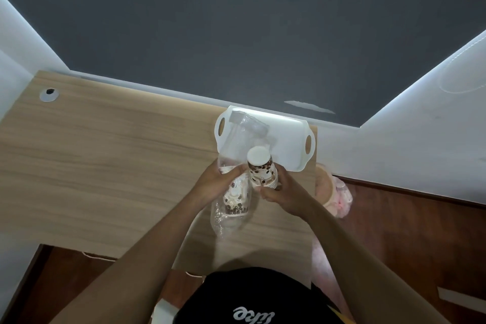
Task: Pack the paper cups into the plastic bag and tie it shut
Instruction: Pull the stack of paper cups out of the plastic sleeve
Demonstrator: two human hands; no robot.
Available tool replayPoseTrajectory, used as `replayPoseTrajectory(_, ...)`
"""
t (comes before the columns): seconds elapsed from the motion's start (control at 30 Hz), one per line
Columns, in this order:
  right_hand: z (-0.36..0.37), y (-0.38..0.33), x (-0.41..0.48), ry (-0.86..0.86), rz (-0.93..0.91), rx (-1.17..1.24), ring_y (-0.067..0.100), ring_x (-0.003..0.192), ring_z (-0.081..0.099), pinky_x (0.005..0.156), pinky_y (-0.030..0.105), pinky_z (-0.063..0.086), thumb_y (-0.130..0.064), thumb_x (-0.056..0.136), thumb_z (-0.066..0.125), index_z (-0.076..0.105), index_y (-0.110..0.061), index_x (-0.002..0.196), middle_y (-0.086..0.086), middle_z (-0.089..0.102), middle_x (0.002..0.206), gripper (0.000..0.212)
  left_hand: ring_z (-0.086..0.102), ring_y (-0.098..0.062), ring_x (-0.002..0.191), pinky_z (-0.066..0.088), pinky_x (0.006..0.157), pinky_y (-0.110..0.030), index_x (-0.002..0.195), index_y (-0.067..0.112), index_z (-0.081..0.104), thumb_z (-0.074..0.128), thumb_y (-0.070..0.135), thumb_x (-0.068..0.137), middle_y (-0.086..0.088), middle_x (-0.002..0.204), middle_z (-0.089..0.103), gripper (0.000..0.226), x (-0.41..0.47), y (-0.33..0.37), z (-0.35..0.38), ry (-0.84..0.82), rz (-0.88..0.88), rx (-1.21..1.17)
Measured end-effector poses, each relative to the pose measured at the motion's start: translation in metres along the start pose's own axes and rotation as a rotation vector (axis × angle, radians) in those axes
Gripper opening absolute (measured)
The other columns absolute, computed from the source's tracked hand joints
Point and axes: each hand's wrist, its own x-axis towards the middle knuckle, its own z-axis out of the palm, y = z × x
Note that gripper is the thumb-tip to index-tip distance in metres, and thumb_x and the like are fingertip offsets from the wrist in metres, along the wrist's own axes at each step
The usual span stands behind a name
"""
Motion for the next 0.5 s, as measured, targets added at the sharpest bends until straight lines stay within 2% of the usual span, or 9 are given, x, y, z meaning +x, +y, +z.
replayPoseTrajectory(0.07, 0.005, -0.003, 0.014, 0.082, -0.031, -0.110, -0.006, 0.111, 0.071, 0.092, 0.022, 0.060, -0.020, 0.092, 0.087, 0.060, -0.041, 0.132, -0.022, 0.072, 0.121, 0.053, 0.082, -0.015, 0.108, 0.065, 0.100, -0.055, 0.131, 0.030, 0.072, 0.085, 0.081, 0.074, 0.007, 0.121, 0.083, 0.078, 0.006, -0.002, 0.001, -0.013, 0.011, 0.003)
replayPoseTrajectory(0.1, 0.007, -0.001, 0.023, 0.133, -0.041, -0.161, -0.004, 0.110, 0.072, 0.094, 0.024, 0.061, -0.027, 0.088, 0.090, 0.065, -0.042, 0.122, -0.021, 0.075, 0.115, 0.044, 0.082, -0.017, 0.107, 0.065, 0.099, -0.056, 0.132, 0.030, 0.072, 0.086, 0.081, 0.074, 0.006, 0.121, 0.083, 0.078, 0.008, -0.003, 0.000, -0.010, 0.017, 0.002)
replayPoseTrajectory(0.13, 0.008, 0.007, 0.034, 0.151, -0.030, -0.196, 0.004, 0.114, 0.072, 0.098, 0.031, 0.062, -0.043, 0.083, 0.092, 0.069, -0.042, 0.118, -0.018, 0.076, 0.114, 0.042, 0.082, -0.017, 0.107, 0.065, 0.099, -0.056, 0.132, 0.030, 0.072, 0.088, 0.080, 0.073, 0.005, 0.122, 0.083, 0.079, 0.011, -0.005, -0.002, -0.005, 0.023, -0.005)
replayPoseTrajectory(0.2, 0.008, 0.029, 0.059, 0.183, -0.036, -0.311, 0.017, 0.121, 0.069, 0.103, 0.044, 0.061, -0.075, 0.074, 0.087, 0.069, -0.040, 0.126, -0.010, 0.073, 0.118, 0.066, 0.082, -0.016, 0.109, 0.065, 0.101, -0.054, 0.132, 0.029, 0.072, 0.090, 0.078, 0.072, 0.005, 0.124, 0.082, 0.079, 0.013, -0.005, -0.007, 0.018, 0.025, -0.025)
replayPoseTrajectory(0.23, 0.008, 0.032, 0.065, 0.203, -0.067, -0.362, 0.020, 0.123, 0.066, 0.106, 0.045, 0.059, -0.077, 0.073, 0.086, 0.068, -0.037, 0.130, -0.007, 0.069, 0.121, 0.071, 0.081, -0.014, 0.110, 0.064, 0.103, -0.052, 0.133, 0.028, 0.072, 0.092, 0.076, 0.071, 0.006, 0.125, 0.082, 0.080, 0.012, -0.005, -0.009, 0.027, 0.020, -0.041)
replayPoseTrajectory(0.33, 0.008, -0.002, 0.062, 0.288, -0.070, -0.319, 0.030, 0.130, 0.059, 0.114, 0.049, 0.050, -0.051, 0.081, 0.092, 0.060, -0.022, 0.145, 0.005, 0.055, 0.136, 0.077, 0.080, -0.013, 0.115, 0.063, 0.106, -0.048, 0.139, 0.026, 0.067, 0.096, 0.068, 0.071, 0.004, 0.130, 0.080, 0.085, 0.009, -0.005, -0.015, 0.048, 0.030, -0.107)
replayPoseTrajectory(0.43, 0.006, -0.008, 0.075, 0.384, -0.021, -0.267, 0.033, 0.128, 0.060, 0.109, 0.055, 0.052, -0.056, 0.085, 0.088, 0.055, -0.025, 0.150, 0.001, 0.054, 0.140, 0.079, 0.080, -0.024, 0.117, 0.064, 0.104, -0.049, 0.140, 0.019, 0.068, 0.098, 0.041, 0.084, -0.005, 0.129, 0.081, 0.067, 0.006, -0.006, -0.017, 0.035, 0.041, -0.143)
replayPoseTrajectory(0.5, 0.006, -0.009, 0.087, 0.437, 0.016, -0.219, 0.034, 0.129, 0.060, 0.109, 0.055, 0.052, -0.056, 0.086, 0.086, 0.051, -0.024, 0.154, -0.001, 0.055, 0.144, 0.083, 0.080, -0.026, 0.117, 0.065, 0.101, -0.040, 0.139, 0.016, 0.069, 0.091, 0.022, 0.092, -0.007, 0.128, 0.082, 0.053, 0.003, -0.009, -0.019, 0.015, 0.057, -0.181)
